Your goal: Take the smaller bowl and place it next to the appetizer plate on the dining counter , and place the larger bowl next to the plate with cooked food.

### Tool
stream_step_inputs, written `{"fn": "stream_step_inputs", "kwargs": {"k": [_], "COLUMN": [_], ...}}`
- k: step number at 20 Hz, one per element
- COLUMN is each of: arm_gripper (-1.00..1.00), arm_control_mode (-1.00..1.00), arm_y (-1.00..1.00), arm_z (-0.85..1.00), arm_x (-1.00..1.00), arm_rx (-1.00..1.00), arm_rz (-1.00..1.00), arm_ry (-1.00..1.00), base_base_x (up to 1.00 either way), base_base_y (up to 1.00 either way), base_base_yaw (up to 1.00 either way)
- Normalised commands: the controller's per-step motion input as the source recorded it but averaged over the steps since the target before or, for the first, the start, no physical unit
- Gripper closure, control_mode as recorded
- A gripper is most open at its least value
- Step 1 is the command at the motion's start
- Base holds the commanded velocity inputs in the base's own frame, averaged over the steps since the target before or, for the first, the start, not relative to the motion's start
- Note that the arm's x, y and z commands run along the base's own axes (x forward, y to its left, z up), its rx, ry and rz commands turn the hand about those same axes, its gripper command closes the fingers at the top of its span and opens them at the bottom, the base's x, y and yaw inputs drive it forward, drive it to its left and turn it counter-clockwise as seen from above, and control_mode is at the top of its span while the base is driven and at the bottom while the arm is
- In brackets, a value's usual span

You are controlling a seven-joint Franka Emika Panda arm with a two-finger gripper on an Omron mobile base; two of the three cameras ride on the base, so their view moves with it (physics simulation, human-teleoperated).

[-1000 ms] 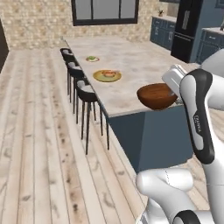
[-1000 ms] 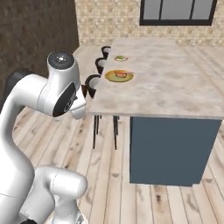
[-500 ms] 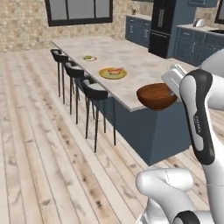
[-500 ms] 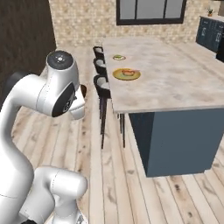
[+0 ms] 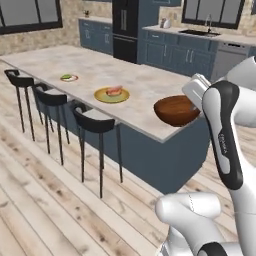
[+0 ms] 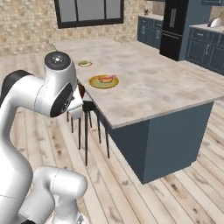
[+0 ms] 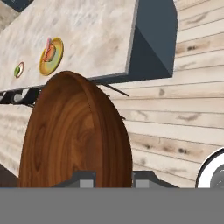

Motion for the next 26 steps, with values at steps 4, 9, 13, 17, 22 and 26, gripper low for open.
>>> {"fn": "stream_step_inputs", "kwargs": {"k": [4,9,13,17,22,26], "arm_gripper": [1.00,1.00,1.00,1.00,1.00,1.00], "arm_control_mode": [1.00,1.00,1.00,1.00,1.00,1.00], "arm_y": [0.00,0.00,0.00,0.00,0.00,0.00], "arm_z": [0.00,0.00,0.00,0.00,0.00,0.00], "arm_x": [0.00,0.00,0.00,0.00,0.00,0.00], "arm_rx": [0.00,0.00,0.00,0.00,0.00,0.00], "arm_rz": [0.00,0.00,0.00,0.00,0.00,0.00], "arm_ry": [0.00,0.00,0.00,0.00,0.00,0.00], "base_base_x": [0.52,0.17,0.00,0.00,0.00,0.00], "base_base_y": [1.00,1.00,1.00,1.00,1.00,1.00], "base_base_yaw": [-0.48,-0.43,-0.41,-0.41,-0.36,-0.33]}}
